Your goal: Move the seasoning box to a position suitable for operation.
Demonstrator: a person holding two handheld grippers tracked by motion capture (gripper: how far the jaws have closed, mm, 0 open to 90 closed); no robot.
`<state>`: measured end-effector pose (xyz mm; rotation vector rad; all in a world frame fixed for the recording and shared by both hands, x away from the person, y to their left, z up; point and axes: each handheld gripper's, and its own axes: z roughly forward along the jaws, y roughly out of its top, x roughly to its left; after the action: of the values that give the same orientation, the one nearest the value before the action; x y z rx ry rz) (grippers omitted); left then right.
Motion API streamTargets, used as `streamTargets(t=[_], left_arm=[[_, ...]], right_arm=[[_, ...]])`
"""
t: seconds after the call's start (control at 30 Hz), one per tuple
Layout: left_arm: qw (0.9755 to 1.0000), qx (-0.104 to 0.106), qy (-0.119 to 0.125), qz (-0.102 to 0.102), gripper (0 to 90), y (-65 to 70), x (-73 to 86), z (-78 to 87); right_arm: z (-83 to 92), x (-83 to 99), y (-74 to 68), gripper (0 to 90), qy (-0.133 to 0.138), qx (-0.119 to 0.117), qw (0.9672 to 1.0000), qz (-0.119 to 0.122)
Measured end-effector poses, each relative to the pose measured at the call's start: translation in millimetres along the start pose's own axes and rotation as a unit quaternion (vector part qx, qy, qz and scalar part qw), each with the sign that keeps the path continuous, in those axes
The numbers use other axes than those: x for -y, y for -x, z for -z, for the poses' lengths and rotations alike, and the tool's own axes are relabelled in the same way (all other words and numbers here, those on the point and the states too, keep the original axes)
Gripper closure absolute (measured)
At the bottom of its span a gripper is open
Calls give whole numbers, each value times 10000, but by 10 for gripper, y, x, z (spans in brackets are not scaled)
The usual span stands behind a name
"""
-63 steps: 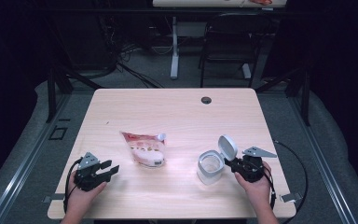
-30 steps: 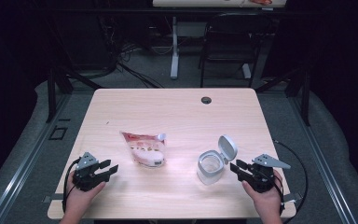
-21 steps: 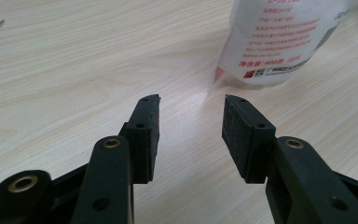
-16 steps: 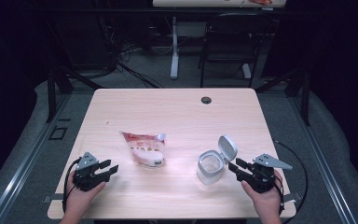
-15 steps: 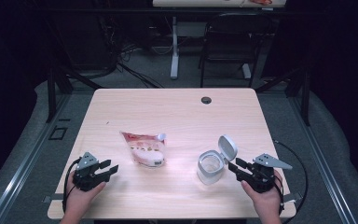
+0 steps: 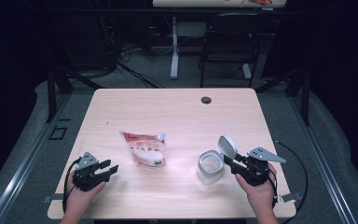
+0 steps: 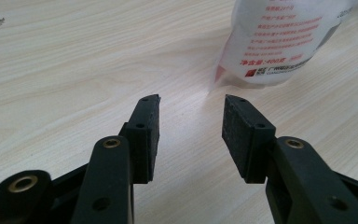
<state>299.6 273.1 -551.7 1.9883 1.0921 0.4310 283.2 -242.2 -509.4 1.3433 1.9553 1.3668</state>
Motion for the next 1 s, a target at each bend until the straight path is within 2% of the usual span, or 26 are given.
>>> streamTargets(t=[0.2,0.3,0.6,1.0], left_arm=[[10000,-21,26,22,567,-5,7,4],[10000,-11,0,13,567,-6,4,5],[10000,-15,-5,10,567,1,0,-4],[10000,-9,-1,10,567,-1,0,-2]], right_arm=[[-33,-35,-5,749,-10,45,9999,96],[-33,-42,-20,773,-25,137,9996,241],[-28,-53,-33,781,-61,106,9993,355],[-29,-47,-37,779,-92,-191,9988,436]])
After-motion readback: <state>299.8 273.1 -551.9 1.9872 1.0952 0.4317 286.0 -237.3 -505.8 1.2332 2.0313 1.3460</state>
